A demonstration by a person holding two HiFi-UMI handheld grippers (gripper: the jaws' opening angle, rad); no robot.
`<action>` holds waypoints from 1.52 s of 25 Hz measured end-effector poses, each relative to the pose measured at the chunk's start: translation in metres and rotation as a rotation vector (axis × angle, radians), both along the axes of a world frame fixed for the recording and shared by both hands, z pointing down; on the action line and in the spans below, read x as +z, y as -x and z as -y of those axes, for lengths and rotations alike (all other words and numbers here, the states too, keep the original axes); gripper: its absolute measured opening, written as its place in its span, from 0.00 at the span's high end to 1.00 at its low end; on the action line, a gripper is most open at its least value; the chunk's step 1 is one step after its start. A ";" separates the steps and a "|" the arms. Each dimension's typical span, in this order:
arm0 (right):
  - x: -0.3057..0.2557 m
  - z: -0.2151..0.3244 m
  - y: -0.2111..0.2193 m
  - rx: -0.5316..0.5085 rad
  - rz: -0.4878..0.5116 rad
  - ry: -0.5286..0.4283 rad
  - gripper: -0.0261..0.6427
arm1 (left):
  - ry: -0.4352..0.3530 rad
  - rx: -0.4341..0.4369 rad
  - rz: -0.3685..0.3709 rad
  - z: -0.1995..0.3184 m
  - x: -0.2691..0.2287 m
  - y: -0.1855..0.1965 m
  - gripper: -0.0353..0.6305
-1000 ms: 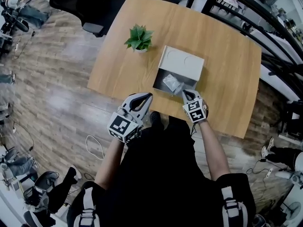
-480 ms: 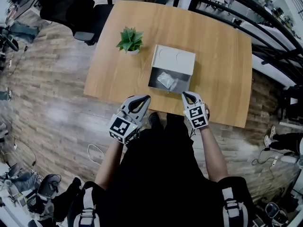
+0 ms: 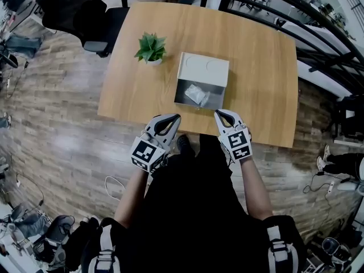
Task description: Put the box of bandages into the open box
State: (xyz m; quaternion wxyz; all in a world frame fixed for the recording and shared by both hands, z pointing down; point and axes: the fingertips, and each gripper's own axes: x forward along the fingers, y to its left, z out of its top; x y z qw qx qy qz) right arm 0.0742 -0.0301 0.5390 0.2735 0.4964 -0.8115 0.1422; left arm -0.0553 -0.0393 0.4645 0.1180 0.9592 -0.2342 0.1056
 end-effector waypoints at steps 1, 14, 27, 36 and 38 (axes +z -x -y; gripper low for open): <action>-0.004 -0.001 0.003 -0.014 0.013 -0.008 0.93 | 0.001 0.001 0.000 -0.001 0.000 0.000 0.91; -0.038 -0.014 0.026 -0.162 0.262 -0.038 0.93 | -0.006 0.008 0.002 0.000 0.001 -0.006 0.91; -0.045 -0.027 0.036 -0.216 0.336 -0.042 0.93 | -0.015 0.019 0.009 -0.005 0.000 -0.005 0.91; -0.044 -0.028 0.037 -0.202 0.350 -0.031 0.93 | -0.018 0.019 0.007 -0.007 -0.002 0.002 0.91; -0.045 -0.028 0.038 -0.202 0.350 -0.034 0.93 | -0.018 0.015 0.005 -0.007 -0.003 0.003 0.91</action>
